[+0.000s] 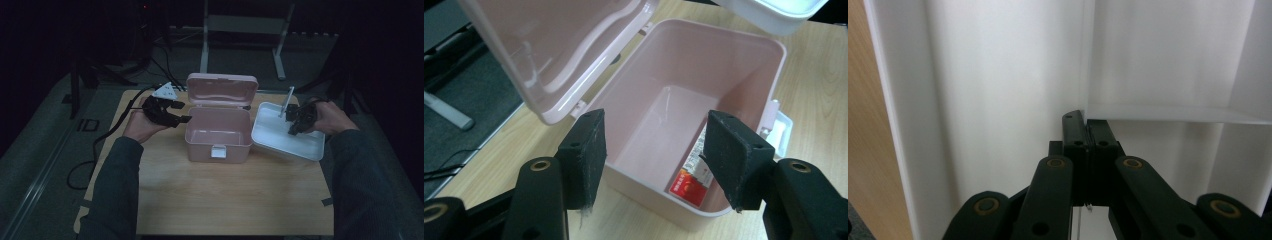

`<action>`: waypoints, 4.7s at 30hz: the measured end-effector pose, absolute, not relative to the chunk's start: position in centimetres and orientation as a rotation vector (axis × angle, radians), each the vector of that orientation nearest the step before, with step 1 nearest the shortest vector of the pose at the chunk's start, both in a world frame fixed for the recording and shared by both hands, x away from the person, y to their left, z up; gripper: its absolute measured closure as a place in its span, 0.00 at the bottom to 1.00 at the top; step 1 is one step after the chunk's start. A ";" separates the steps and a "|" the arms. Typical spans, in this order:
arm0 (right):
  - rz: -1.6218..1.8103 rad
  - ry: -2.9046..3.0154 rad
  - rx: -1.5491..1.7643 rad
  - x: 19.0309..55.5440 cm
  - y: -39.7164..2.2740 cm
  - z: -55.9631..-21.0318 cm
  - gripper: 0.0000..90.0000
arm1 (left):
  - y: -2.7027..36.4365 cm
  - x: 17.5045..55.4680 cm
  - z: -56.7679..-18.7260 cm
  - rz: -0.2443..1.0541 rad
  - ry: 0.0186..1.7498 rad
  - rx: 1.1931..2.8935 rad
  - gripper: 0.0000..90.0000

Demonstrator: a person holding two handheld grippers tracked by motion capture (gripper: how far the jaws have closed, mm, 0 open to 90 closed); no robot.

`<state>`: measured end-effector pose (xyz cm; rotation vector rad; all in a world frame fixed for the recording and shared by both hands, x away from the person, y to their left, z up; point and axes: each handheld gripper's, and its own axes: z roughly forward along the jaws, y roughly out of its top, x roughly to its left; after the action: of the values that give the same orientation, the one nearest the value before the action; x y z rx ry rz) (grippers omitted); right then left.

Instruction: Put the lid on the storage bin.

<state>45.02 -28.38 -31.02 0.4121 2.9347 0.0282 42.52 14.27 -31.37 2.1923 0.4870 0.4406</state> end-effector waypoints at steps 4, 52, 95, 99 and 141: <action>0.024 2.926 0.364 45.0 -27.3 -30.7 0.99 | 14.7 42.6 -31.3 0.439 0.507 2.170 0.46; 0.064 2.953 0.123 46.1 -15.8 -29.2 1.00 | 16.7 42.1 -30.9 0.466 0.532 2.179 0.46; 0.081 2.947 0.040 47.4 -9.0 -30.4 1.00 | 17.5 42.0 -30.7 0.472 0.540 2.166 0.47; 0.098 2.943 0.039 47.5 -8.9 -30.5 1.00 | 17.4 42.1 -30.7 0.469 0.538 2.164 0.47; 0.079 2.951 0.022 48.6 -7.8 -32.9 0.99 | 17.2 42.2 -30.8 0.461 0.535 2.167 0.47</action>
<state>48.56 -7.81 -32.95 0.0218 2.9515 0.0791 42.21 17.16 -30.84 2.1673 0.5348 0.4607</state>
